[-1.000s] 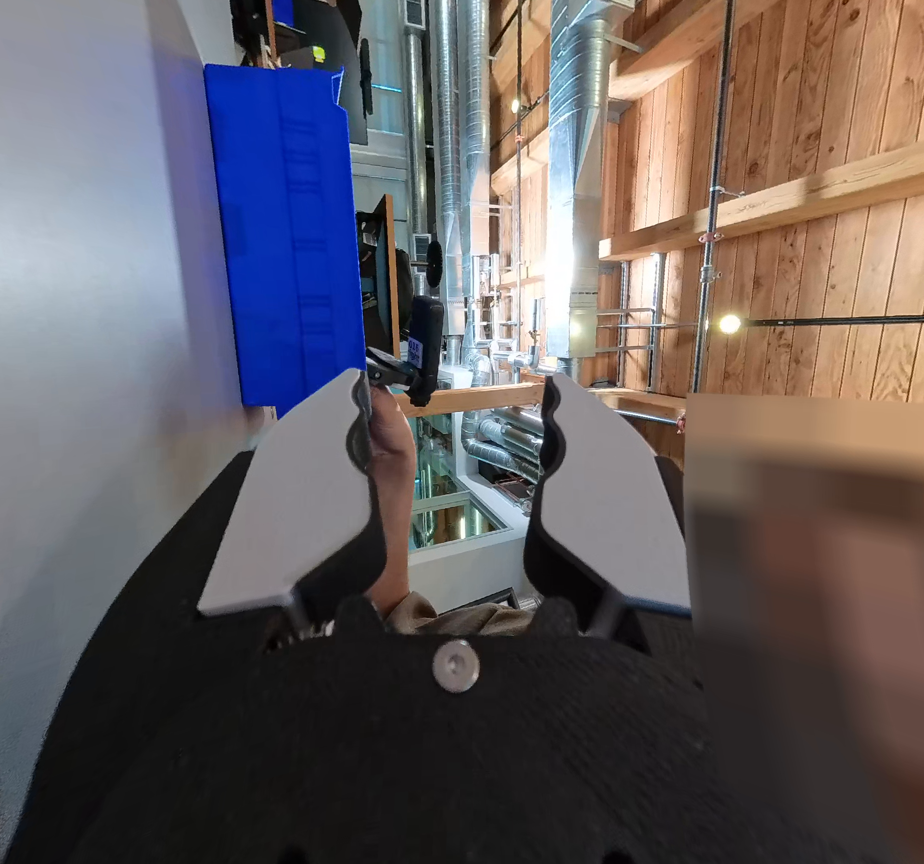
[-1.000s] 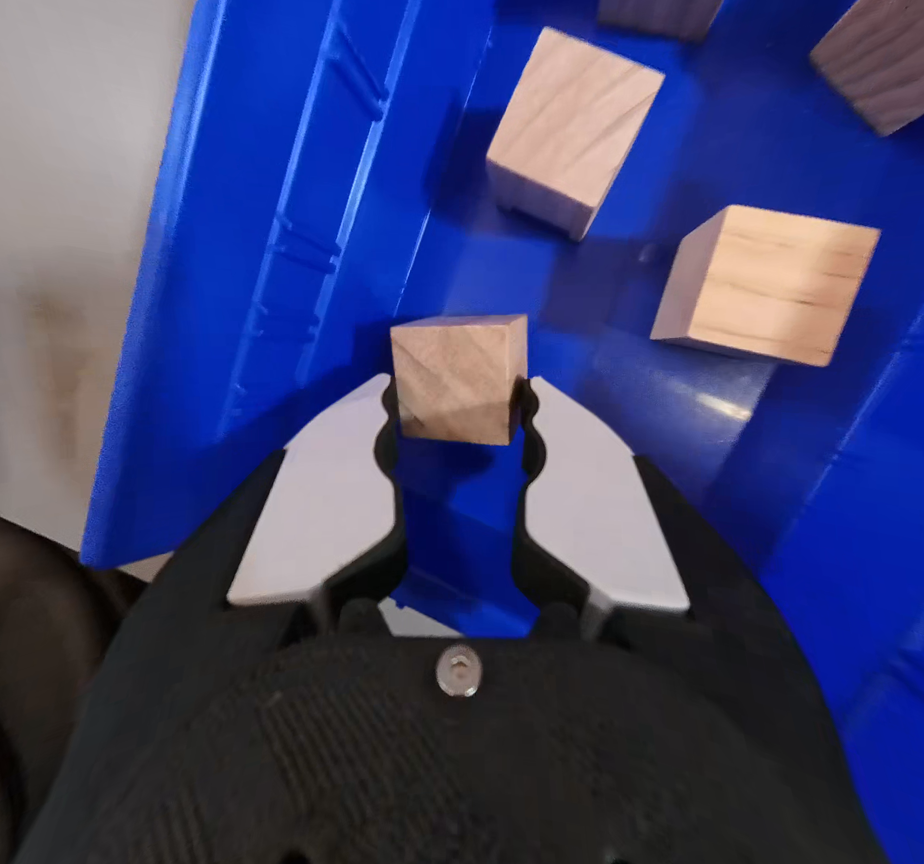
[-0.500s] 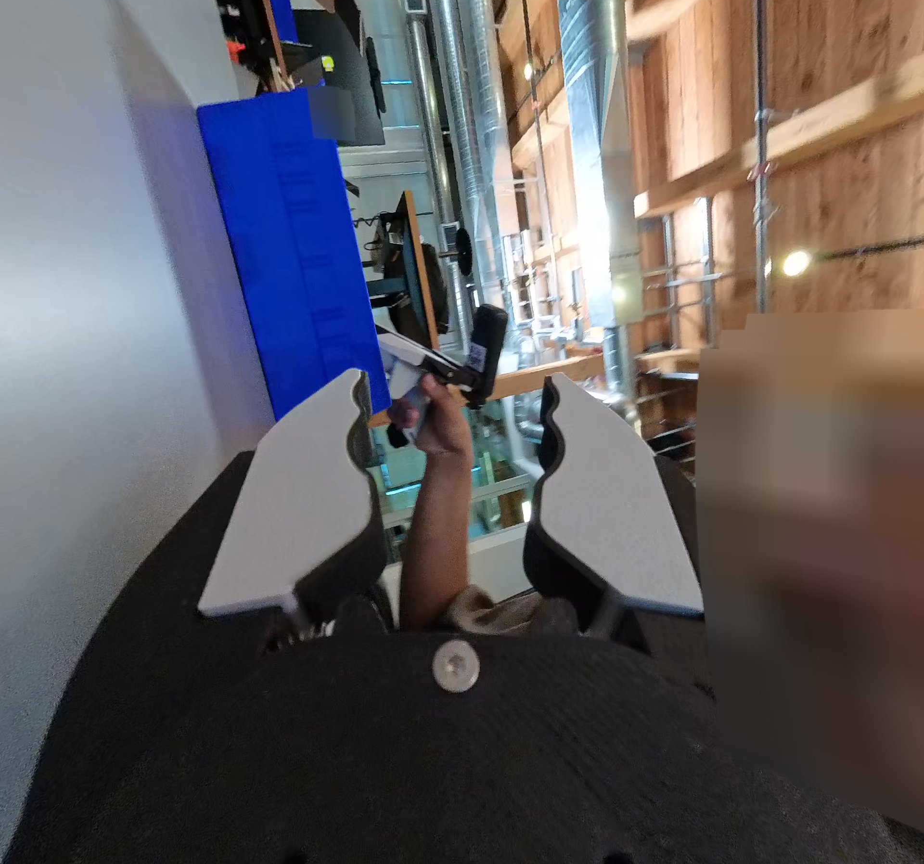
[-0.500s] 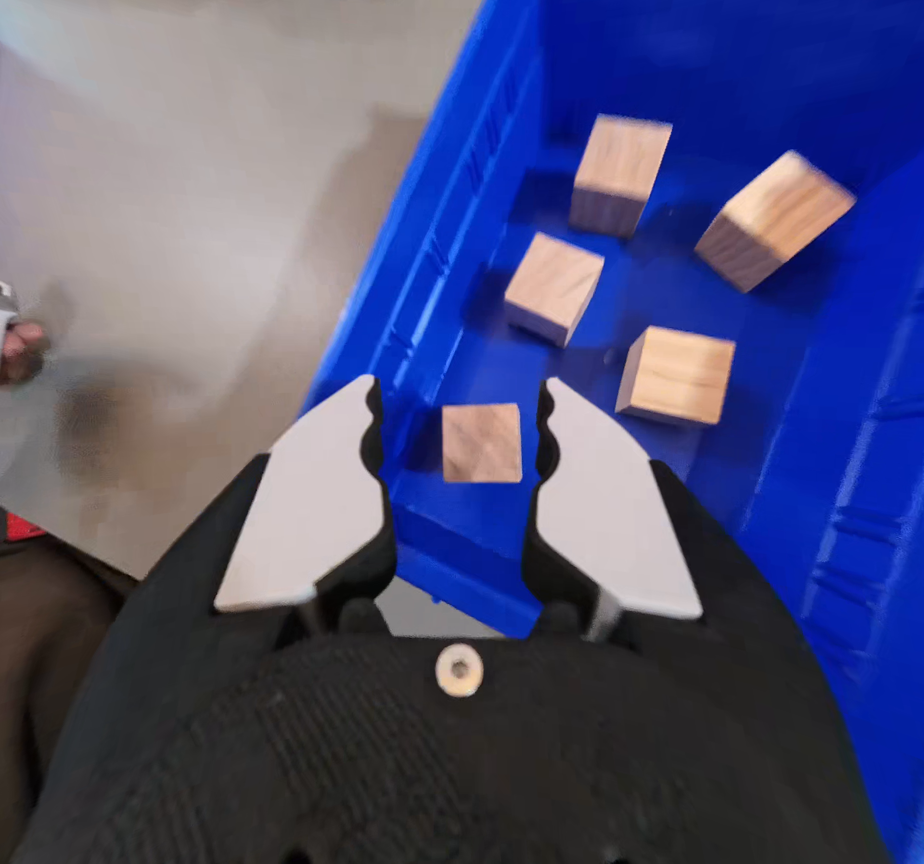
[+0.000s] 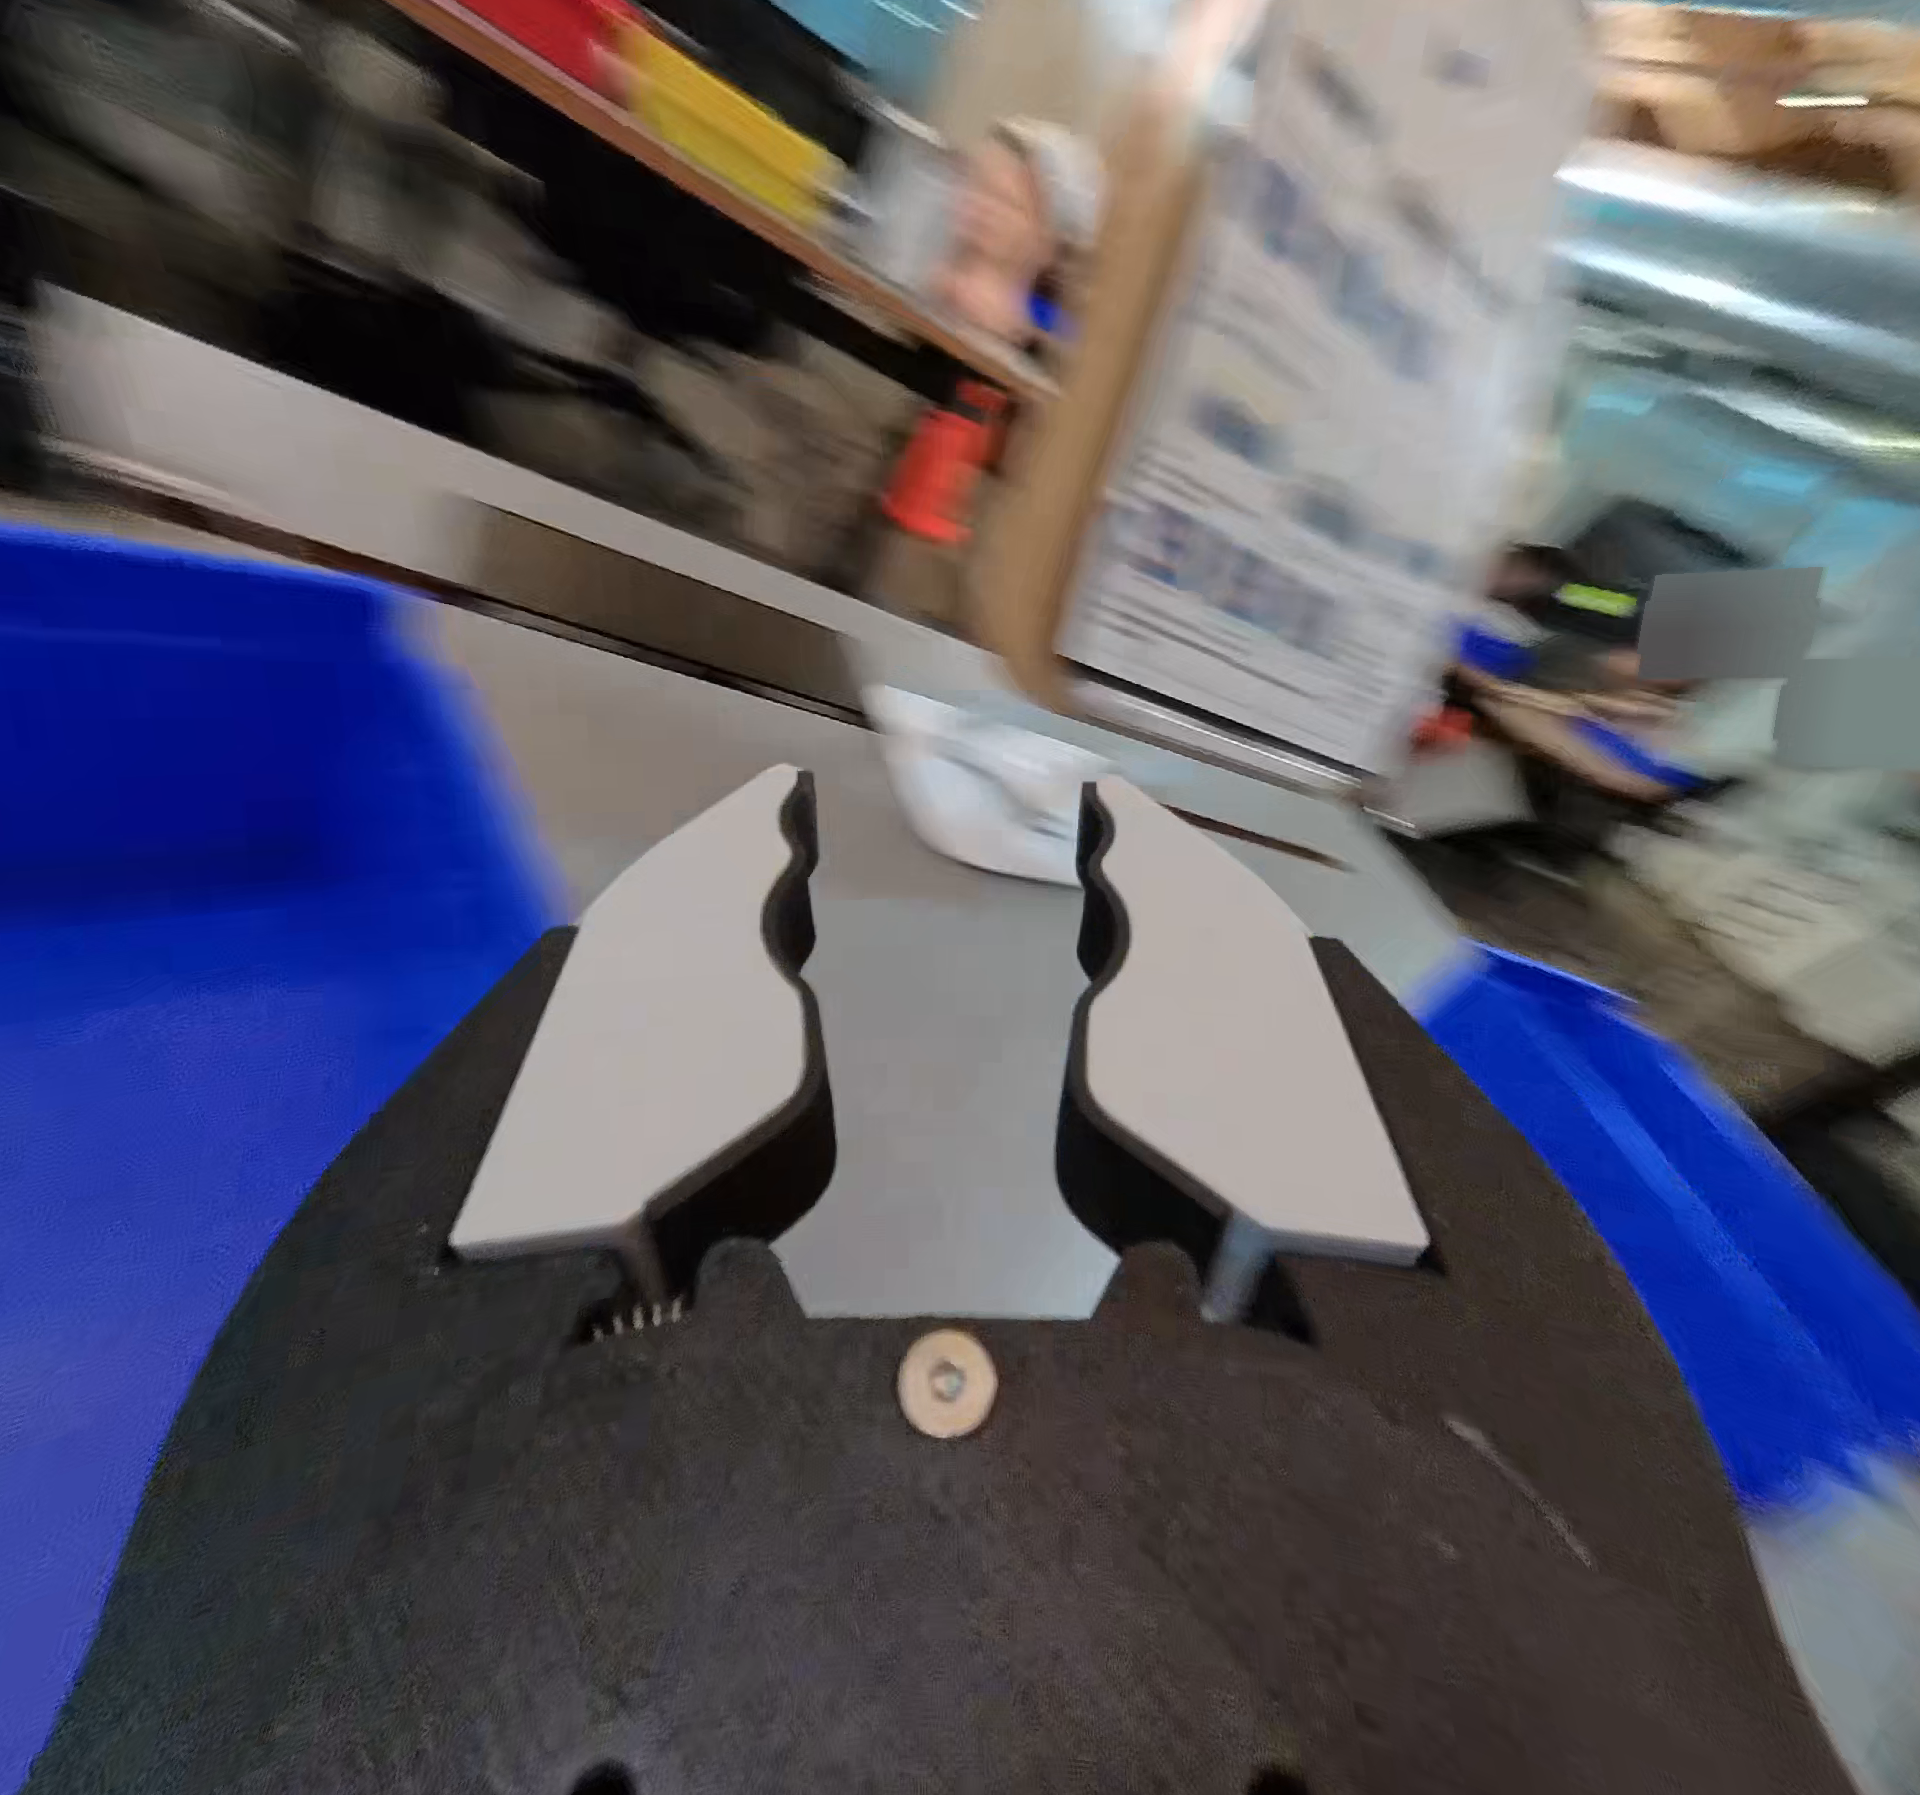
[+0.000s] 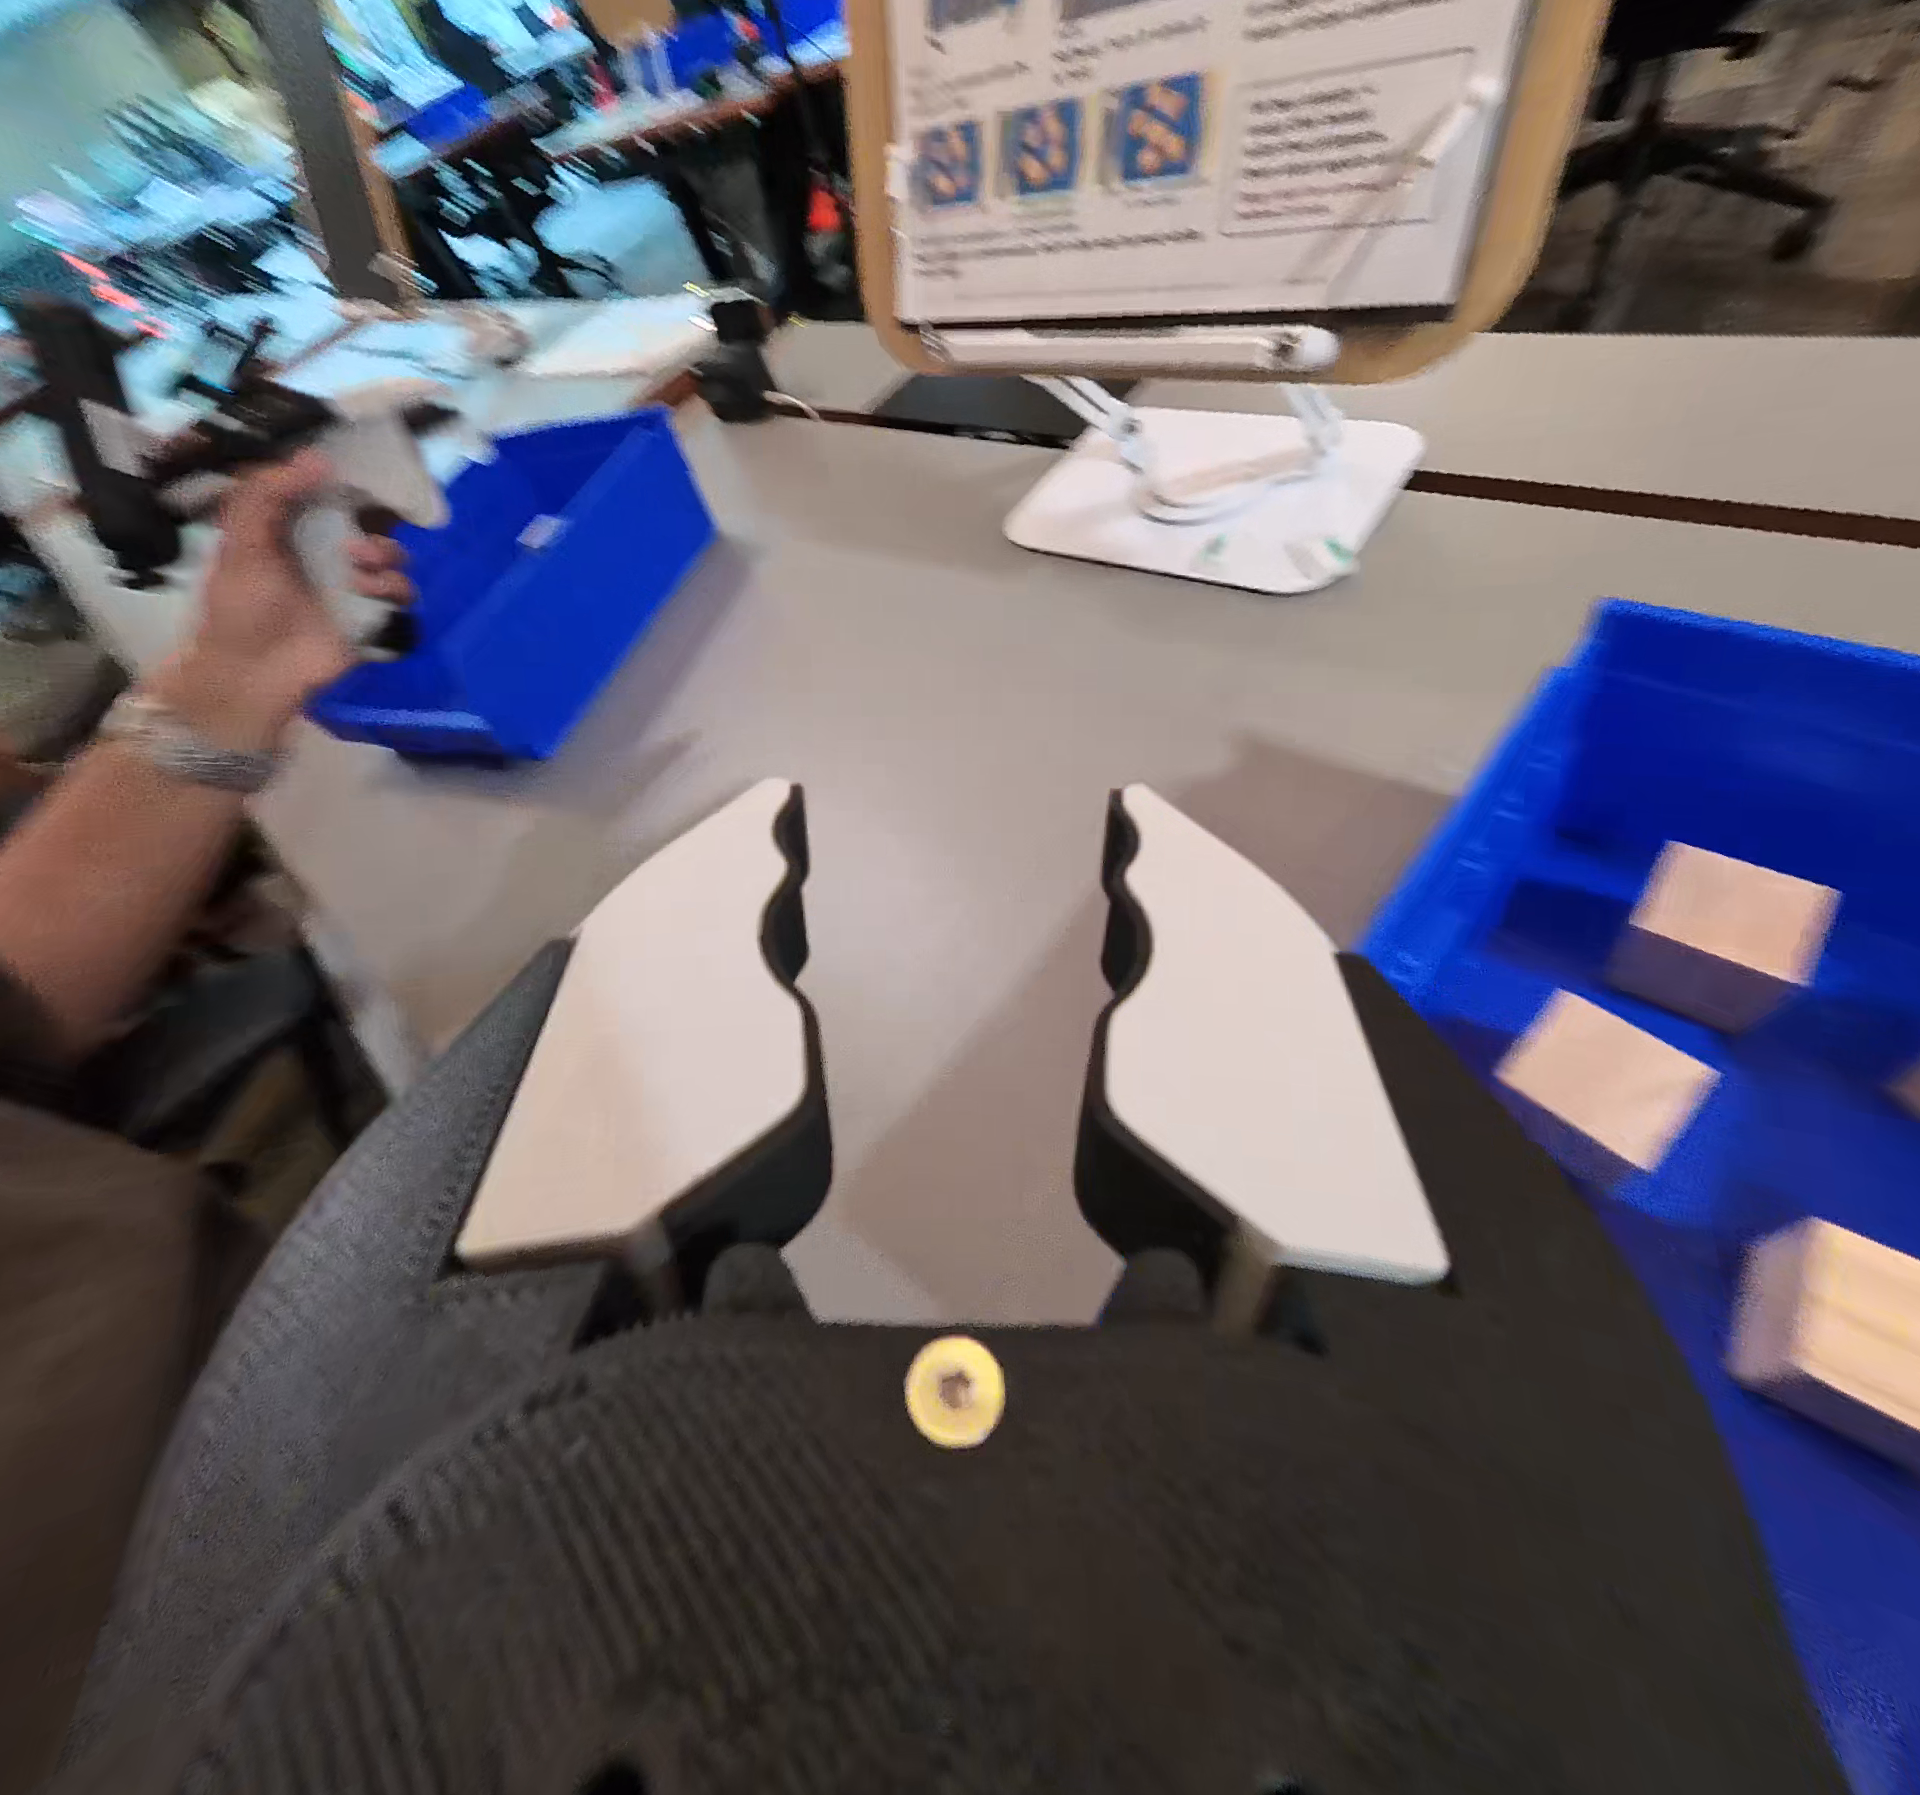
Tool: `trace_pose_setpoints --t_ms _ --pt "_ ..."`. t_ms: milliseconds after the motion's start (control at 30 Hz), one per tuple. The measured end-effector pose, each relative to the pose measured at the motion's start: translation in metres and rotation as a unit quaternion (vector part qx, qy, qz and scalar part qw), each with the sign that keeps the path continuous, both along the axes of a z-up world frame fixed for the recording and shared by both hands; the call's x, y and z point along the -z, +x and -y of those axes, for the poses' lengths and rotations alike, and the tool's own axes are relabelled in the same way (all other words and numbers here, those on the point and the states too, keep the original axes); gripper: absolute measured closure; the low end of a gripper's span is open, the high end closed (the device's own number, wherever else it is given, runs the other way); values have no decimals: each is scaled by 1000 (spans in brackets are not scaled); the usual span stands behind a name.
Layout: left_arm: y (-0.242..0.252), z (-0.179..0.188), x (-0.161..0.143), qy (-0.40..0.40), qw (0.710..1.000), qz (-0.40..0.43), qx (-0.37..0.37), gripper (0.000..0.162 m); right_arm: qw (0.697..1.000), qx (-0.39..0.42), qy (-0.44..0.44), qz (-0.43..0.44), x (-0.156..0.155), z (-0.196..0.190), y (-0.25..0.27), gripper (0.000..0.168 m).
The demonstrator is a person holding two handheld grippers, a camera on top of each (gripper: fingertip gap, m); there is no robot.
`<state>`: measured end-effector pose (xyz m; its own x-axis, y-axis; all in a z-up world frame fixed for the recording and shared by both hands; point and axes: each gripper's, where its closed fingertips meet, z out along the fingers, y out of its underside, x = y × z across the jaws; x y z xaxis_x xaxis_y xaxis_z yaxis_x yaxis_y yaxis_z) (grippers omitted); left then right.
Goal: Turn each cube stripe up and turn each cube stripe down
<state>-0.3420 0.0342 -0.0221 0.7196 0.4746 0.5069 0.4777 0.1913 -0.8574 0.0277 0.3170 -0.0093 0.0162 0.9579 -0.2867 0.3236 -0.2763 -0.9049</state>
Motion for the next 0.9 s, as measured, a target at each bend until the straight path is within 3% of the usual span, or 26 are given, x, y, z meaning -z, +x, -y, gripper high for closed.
trace_pose_setpoints --t_ms 100,167,233,300,533,600,700,900 --pt "-79 70 27 -91 985 -24 -146 109 996 -47 -60 -36 -17 22 -6 112" --pt "-112 96 64 -165 969 21 -181 100 993 -67 -82 -51 -24 29 -8 113" --pt "-137 117 93 -190 951 70 -233 102 989 -83 -104 -67 -31 35 -8 116" --pt "-150 121 111 -201 946 92 -238 101 984 -97 -128 -84 -38 41 -8 117" --pt "-180 128 175 -391 885 92 -237 100 981 -103 -133 -100 -49 47 -5 118" --pt "-182 130 190 -429 867 115 -227 110 981 -104 -130 -99 -50 48 -5 119" --pt "-181 121 178 -393 886 113 -219 114 983 -104 -122 -95 -49 49 -5 119" --pt "-135 68 74 -188 970 10 -152 115 982 -101 -126 -102 -47 48 -8 122"
